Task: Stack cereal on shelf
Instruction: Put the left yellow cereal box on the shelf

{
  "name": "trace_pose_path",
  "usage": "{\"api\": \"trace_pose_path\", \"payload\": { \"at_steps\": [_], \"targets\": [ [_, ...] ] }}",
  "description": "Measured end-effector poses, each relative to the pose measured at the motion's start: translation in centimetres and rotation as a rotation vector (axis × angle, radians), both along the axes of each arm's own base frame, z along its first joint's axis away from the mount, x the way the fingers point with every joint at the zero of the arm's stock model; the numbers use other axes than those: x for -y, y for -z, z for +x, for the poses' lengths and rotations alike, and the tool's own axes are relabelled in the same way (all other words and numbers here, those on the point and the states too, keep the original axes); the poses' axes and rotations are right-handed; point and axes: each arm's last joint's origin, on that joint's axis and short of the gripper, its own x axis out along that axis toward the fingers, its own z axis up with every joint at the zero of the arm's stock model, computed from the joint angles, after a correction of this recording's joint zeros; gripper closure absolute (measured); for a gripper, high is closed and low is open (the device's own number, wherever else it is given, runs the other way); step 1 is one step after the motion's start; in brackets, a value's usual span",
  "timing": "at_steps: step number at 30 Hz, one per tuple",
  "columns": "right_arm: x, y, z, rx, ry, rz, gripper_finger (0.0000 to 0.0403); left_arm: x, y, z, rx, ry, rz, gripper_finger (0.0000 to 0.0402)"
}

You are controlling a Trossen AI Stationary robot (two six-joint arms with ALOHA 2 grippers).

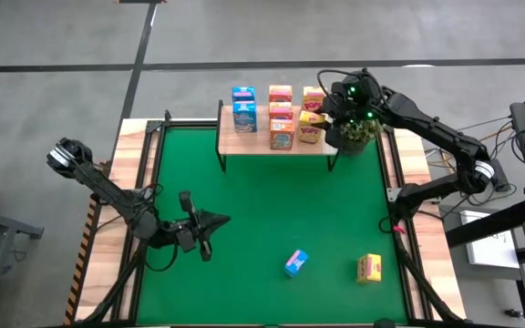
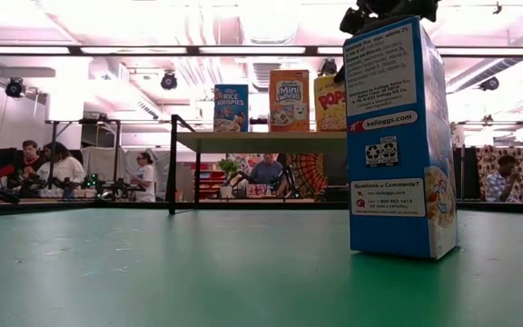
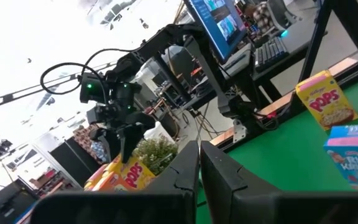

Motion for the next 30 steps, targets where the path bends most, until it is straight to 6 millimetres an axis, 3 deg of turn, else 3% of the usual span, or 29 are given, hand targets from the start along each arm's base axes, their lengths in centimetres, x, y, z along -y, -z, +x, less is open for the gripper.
{"api": "trace_pose_path", "payload": {
  "at_steps": [16,26,30],
  "targets": [
    [0.1,0.1,0.1,0.005,0.028,0.022,0.0229,-0.2,0.1,0.2,-0.007,-0.011,-0.001,0.0402],
    [0.0,0.0,0.0,0.015,0.044,0.04,0.0187,-0.2,0.1,0.2,-0.005,-0.01,-0.005,0.0402],
    [-0.3,-1.3,-0.3,0.058,0.07,0.051,0.0182,-0.2,0.1,0.2,-0.003,-0.009,-0.013,0.0402]
  ]
}}
